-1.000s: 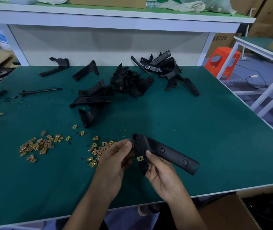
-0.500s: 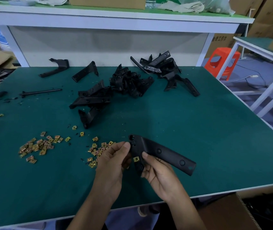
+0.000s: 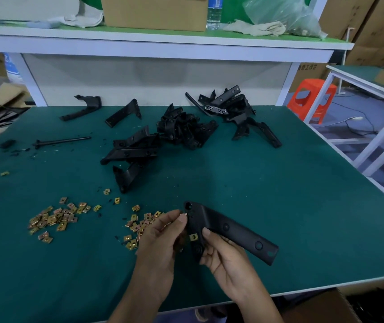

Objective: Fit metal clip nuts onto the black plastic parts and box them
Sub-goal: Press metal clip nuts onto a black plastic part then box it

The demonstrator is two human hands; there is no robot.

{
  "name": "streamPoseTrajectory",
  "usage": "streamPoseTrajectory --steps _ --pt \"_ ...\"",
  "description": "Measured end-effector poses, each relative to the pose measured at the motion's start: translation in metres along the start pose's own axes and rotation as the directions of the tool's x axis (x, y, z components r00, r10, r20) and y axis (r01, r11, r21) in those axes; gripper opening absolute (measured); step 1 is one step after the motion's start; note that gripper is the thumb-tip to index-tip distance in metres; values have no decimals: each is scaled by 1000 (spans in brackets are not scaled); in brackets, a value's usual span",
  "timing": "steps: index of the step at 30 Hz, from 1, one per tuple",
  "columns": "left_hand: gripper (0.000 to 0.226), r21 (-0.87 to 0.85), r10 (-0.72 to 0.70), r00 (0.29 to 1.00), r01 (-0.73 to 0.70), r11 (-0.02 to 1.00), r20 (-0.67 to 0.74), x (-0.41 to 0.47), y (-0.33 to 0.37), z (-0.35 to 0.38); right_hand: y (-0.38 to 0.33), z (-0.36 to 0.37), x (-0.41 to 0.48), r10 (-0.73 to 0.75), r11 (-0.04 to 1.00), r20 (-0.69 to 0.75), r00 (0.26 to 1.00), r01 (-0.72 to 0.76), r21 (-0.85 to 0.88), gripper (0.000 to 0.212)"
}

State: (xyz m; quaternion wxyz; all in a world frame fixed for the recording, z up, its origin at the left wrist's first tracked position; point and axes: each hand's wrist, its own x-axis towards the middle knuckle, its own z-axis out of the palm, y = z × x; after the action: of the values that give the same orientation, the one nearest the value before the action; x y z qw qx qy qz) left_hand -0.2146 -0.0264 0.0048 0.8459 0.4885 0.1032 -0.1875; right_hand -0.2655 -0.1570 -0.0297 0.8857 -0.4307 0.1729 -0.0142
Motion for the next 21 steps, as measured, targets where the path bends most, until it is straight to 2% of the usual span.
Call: streamPoseTrajectory --steps 6,14,21 --pt "22 7 17 1000 -17 1000 -9 -1 1 1 1 0 0 1 1000 -3 1000 -1 -4 31" --pt "13 53 54 998 -53 997 -14 3 4 2 -1 1 1 -3 1000 -10 1000 3 -5 32" --pt "25 57 -3 998 -1 998 57 2 9 0 1 -2 4 9 1000 -28 1000 -8 27 31"
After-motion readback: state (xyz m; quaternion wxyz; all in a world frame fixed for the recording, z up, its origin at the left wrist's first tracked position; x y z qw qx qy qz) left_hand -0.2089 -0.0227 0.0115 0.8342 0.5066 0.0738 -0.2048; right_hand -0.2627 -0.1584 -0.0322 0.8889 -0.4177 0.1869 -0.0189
